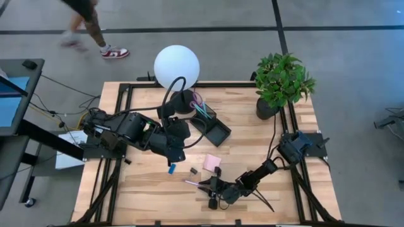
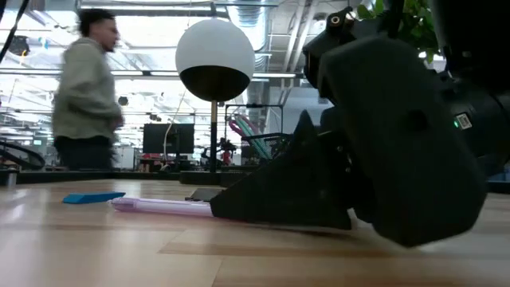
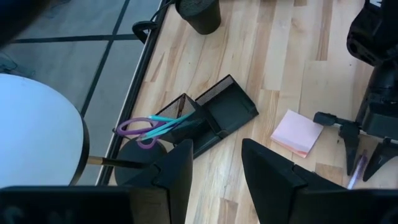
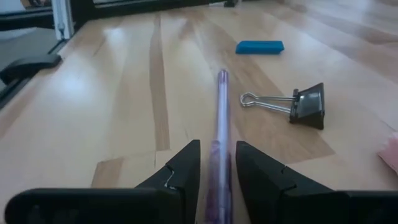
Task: Pick and place office supplies into organizer
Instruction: Put the violet pen into the desk organizer
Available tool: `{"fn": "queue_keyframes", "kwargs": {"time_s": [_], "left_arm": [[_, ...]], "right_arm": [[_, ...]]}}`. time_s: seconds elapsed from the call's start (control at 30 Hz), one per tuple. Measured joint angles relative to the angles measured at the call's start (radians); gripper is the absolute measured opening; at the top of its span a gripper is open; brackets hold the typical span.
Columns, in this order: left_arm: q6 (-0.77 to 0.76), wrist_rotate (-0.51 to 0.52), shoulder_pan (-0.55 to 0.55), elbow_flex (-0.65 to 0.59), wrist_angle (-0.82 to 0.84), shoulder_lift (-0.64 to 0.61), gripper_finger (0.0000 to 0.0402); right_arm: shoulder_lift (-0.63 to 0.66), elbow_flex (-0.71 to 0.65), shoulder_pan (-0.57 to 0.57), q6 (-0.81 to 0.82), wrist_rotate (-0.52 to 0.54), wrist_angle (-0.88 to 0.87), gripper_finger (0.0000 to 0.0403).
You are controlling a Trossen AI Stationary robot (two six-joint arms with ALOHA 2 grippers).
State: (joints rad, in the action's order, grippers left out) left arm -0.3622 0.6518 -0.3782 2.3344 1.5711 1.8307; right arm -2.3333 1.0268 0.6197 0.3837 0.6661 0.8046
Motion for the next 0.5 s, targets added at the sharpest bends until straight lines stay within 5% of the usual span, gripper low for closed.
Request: {"fn": "queue_keyframes", "kwargs": {"time_s": [0.5], "left_arm": [[-0.001, 0.0, 0.0, 0.0, 0.0, 0.0, 0.0134]], "right_arm": [[0.003, 0.006, -0.002, 0.08, 0.028, -0.075, 0.0097]]}}
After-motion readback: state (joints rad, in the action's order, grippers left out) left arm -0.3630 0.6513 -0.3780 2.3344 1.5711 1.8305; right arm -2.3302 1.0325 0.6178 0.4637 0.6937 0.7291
